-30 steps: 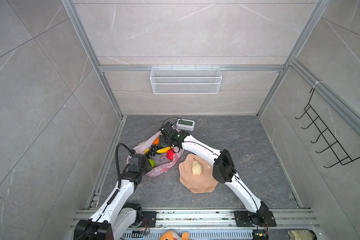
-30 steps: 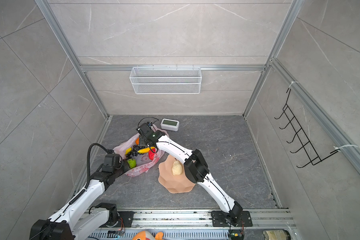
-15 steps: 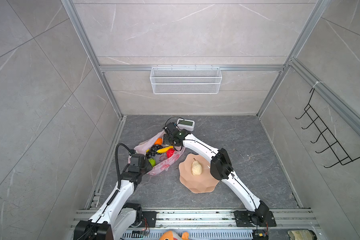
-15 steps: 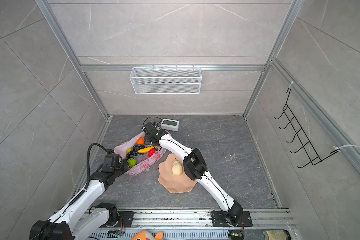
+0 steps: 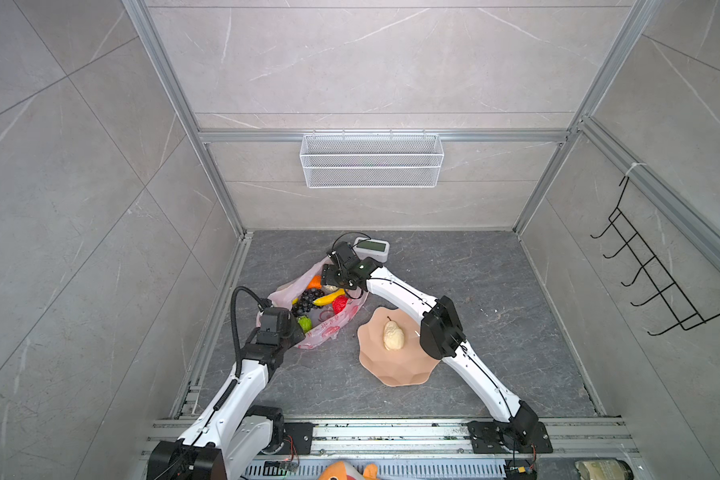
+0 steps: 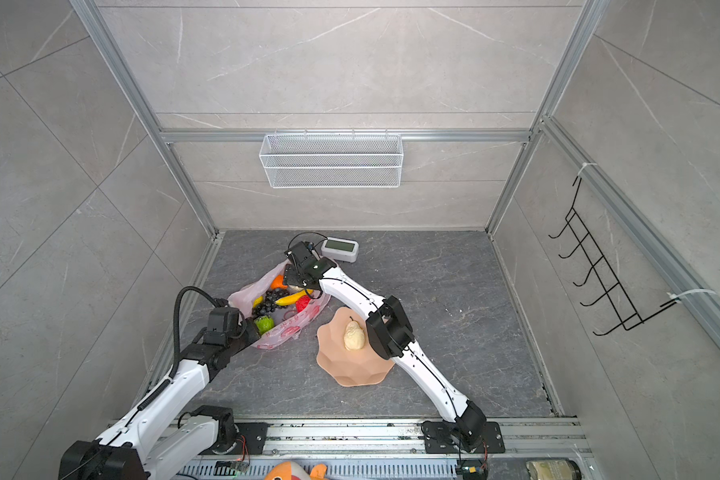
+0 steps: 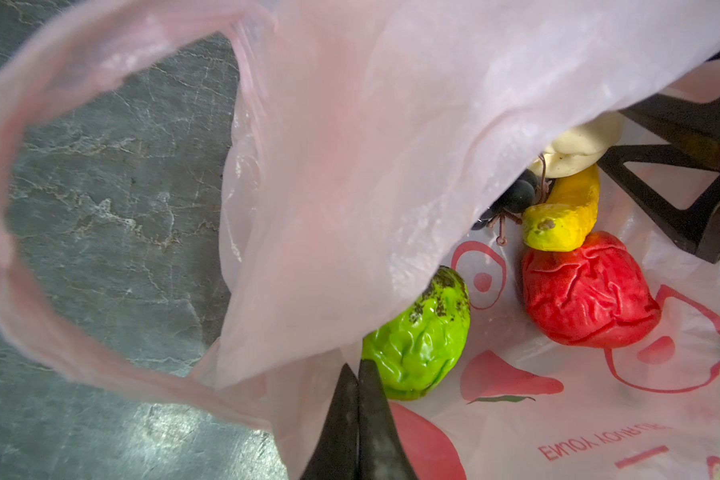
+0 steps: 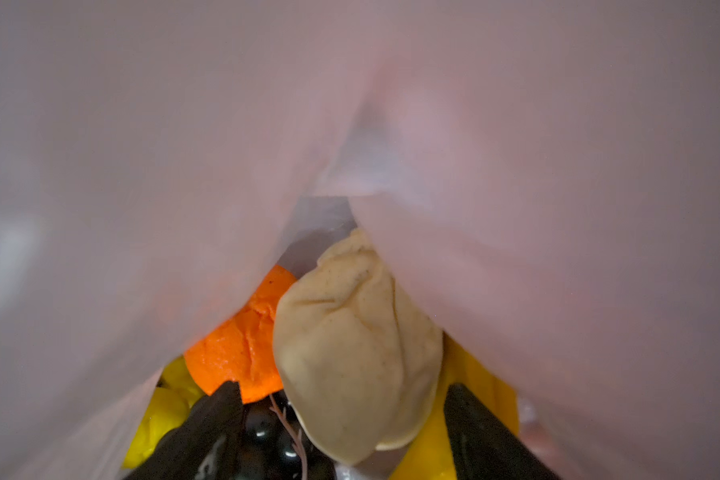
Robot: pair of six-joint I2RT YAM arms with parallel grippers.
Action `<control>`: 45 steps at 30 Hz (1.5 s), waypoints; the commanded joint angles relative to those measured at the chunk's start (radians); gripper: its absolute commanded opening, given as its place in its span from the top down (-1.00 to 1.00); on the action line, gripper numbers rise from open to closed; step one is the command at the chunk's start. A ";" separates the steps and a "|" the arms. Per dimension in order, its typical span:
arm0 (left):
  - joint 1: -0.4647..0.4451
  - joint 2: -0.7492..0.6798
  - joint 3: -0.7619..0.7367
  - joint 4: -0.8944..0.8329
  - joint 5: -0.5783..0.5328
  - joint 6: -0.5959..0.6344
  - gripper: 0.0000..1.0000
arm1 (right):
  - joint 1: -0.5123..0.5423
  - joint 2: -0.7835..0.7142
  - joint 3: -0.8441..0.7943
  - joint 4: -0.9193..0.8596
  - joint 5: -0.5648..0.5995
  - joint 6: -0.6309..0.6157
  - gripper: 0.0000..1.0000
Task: Take the fake fruits out of the plastic bag
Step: 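Grasp the second cream pear with the right gripper and lift it out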
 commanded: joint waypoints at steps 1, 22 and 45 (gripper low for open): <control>-0.003 -0.005 -0.002 0.027 0.007 0.020 1.00 | -0.008 0.063 0.063 0.004 -0.021 -0.012 -0.61; -0.003 -0.002 -0.003 0.025 0.003 0.018 1.00 | -0.028 0.100 0.121 0.030 -0.086 -0.022 -0.44; -0.003 0.013 0.005 0.025 0.002 0.020 1.00 | 0.003 -0.376 -0.550 0.392 -0.173 -0.066 -0.37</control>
